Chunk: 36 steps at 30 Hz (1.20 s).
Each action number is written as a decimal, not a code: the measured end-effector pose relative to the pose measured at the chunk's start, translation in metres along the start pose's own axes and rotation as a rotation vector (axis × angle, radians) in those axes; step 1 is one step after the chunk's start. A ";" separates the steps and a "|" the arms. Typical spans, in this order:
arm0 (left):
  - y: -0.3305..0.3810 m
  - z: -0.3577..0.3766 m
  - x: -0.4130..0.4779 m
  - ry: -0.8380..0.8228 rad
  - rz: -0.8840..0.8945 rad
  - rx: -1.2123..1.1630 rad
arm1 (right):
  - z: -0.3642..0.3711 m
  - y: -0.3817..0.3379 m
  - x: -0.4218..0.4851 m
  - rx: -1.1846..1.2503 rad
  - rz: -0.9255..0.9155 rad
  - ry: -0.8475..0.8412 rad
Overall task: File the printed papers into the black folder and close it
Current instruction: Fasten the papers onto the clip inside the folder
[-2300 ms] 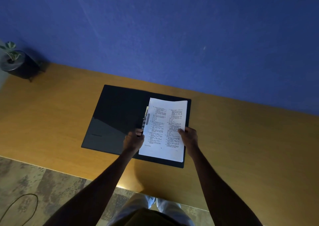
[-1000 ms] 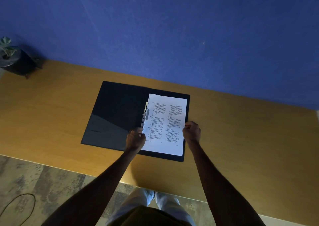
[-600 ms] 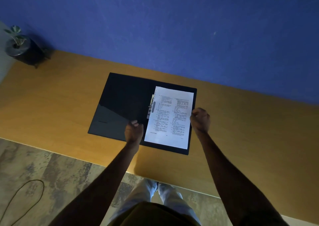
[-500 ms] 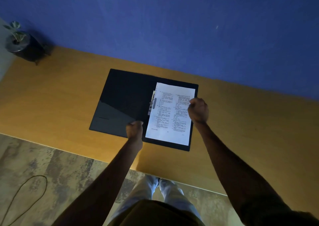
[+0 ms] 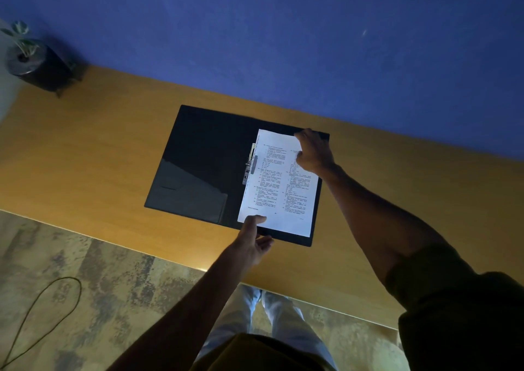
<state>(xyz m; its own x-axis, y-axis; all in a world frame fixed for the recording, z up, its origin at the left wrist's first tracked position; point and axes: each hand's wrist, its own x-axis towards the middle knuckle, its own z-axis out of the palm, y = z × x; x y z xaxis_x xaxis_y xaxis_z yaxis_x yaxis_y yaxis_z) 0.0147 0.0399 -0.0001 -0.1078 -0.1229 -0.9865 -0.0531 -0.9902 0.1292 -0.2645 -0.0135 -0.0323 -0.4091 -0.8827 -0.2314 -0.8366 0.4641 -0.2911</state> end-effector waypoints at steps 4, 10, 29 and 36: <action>0.004 0.006 -0.001 0.026 0.011 0.021 | -0.003 0.001 0.014 -0.022 0.001 -0.043; 0.009 0.011 0.002 0.011 0.070 -0.011 | 0.002 -0.001 0.026 -0.036 -0.015 -0.104; 0.016 0.005 0.015 -0.021 0.093 0.002 | 0.009 -0.004 0.036 -0.034 0.010 -0.076; 0.015 -0.003 0.018 -0.047 0.093 0.015 | 0.009 -0.006 0.034 -0.051 0.024 -0.089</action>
<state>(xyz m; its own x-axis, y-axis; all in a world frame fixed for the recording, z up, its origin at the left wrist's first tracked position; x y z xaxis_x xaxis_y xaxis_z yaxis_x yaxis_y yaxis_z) 0.0149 0.0222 -0.0162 -0.1598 -0.2107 -0.9644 -0.0555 -0.9735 0.2219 -0.2700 -0.0461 -0.0469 -0.3973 -0.8602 -0.3198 -0.8453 0.4787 -0.2375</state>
